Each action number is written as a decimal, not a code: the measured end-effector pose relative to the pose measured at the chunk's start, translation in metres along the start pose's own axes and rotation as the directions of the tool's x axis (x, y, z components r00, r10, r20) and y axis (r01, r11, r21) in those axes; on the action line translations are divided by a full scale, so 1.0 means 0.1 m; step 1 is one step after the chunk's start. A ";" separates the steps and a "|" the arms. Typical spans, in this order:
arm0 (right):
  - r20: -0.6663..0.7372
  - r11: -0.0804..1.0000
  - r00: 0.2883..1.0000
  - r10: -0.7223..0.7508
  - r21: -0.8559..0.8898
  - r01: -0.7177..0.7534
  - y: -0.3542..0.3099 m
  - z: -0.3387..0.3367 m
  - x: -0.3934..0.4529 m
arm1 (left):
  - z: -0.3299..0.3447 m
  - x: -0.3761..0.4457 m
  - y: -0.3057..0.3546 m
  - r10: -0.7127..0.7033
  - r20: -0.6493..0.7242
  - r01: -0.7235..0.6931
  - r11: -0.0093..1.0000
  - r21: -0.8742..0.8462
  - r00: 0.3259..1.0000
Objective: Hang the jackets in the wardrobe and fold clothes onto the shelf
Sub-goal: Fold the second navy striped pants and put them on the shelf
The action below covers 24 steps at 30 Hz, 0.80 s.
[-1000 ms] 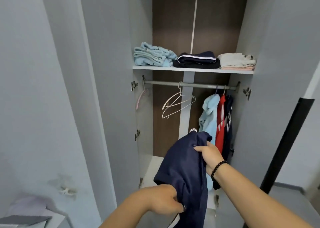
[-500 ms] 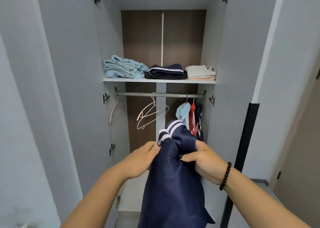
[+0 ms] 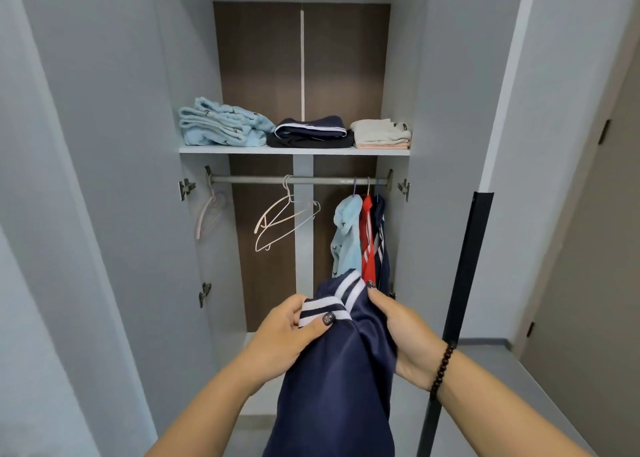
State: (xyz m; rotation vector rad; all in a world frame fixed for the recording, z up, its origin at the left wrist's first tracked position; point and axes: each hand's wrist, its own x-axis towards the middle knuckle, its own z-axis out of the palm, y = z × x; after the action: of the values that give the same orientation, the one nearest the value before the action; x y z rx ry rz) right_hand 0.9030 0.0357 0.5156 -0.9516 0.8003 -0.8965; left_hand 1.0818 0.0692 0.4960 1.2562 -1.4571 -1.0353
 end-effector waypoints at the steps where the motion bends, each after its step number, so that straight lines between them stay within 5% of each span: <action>1: -0.004 1.000 1.000 0.008 -0.022 -0.008 0.02 -0.02 0.01 | 0.01 0.01 -0.01 0.030 -0.028 -0.029 0.999 0.038 0.999; 6: 0.138 0.999 0.990 -0.034 0.005 0.034 0.04 -0.08 0.02 | -0.02 0.02 -0.04 0.176 -0.135 -0.131 0.948 0.288 0.975; 12: 0.166 0.772 0.924 -0.344 -0.510 0.379 -0.03 -0.07 0.14 | -0.15 -0.03 -0.07 0.305 -0.227 -0.172 0.869 0.464 0.925; 18: 0.175 0.715 0.863 -0.474 -0.496 0.493 -0.09 0.03 0.26 | -0.37 -0.22 -0.14 0.261 -0.177 -0.192 0.923 0.333 0.949; 24: 0.303 0.843 0.863 -0.404 -0.242 0.480 -0.25 0.14 0.34 | -0.44 -0.33 -0.13 0.238 -0.064 -0.237 0.971 0.018 0.969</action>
State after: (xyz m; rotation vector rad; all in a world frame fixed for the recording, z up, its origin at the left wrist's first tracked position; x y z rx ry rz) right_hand 0.9218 0.0023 0.5380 -1.5406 0.5199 -1.0441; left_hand 1.1289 0.0991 0.4893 1.0816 -1.5215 -0.8199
